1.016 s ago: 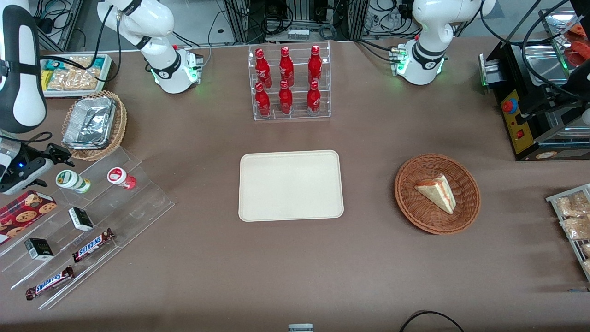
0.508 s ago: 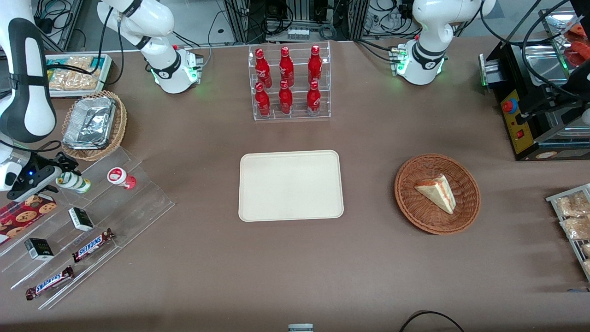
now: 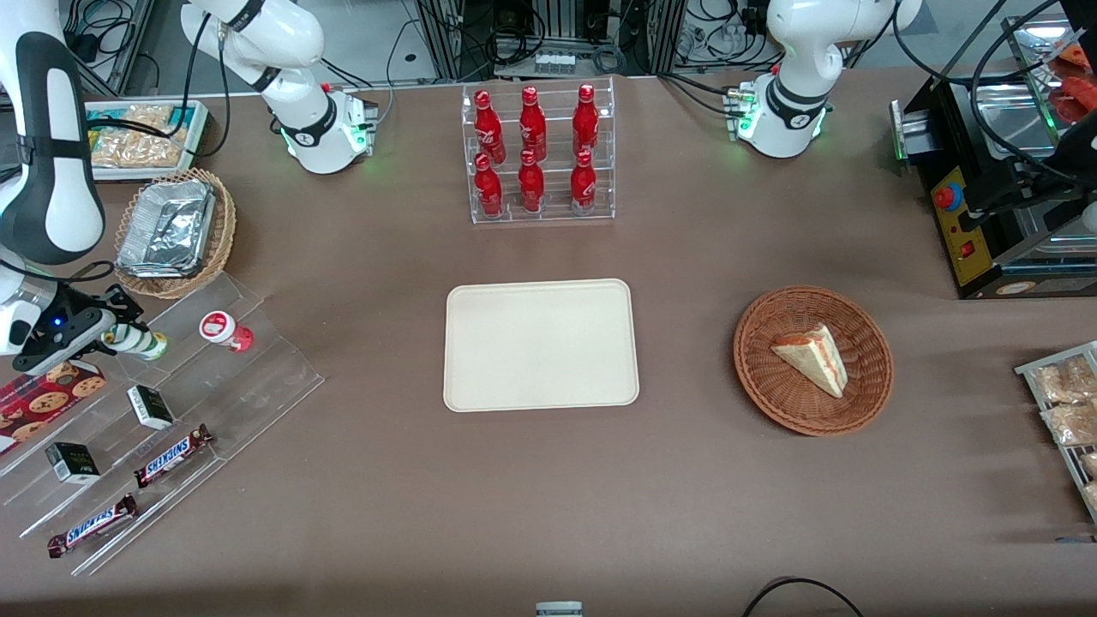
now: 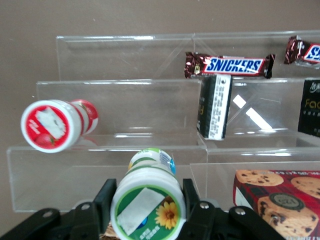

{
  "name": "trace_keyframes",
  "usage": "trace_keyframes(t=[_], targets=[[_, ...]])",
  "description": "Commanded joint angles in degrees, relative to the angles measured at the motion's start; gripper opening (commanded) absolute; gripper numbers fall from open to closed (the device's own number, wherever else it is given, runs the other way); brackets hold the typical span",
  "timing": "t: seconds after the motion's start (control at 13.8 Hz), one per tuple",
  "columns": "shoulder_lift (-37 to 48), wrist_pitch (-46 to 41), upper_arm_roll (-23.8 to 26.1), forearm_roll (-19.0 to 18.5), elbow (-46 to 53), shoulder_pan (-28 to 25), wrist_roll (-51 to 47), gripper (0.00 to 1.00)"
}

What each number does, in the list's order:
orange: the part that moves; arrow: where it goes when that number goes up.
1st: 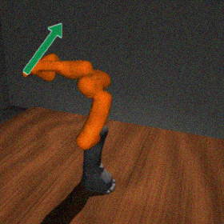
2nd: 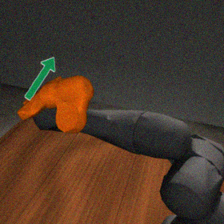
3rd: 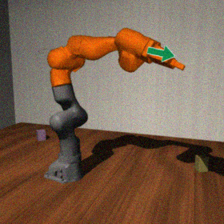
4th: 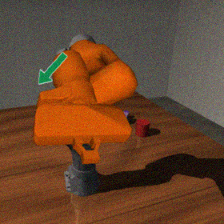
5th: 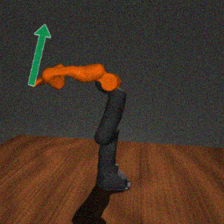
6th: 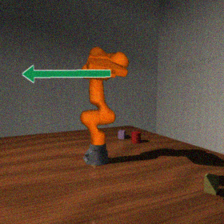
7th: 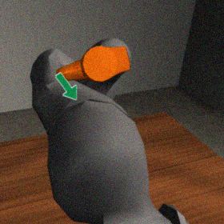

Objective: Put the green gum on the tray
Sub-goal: 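Close the right gripper around the green-lidded gum bottle, then lift the gum bottle and carry it over the cream tray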

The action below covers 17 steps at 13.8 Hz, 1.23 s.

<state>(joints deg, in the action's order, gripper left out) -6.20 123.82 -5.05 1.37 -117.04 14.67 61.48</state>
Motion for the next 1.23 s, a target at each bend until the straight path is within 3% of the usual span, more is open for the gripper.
trace_keyframes(t=[0.0, 0.36, 1.16], targets=[[1.5, -5.1, 0.0, 1.0, 3.6, -2.4, -3.7, 0.00], [1.3, -10.3, 0.0, 0.3, 7.5, -9.3, -16.4, 0.00], [-5.2, -10.3, 0.0, 0.7, 11.5, -35.7, -62.3, 0.00]])
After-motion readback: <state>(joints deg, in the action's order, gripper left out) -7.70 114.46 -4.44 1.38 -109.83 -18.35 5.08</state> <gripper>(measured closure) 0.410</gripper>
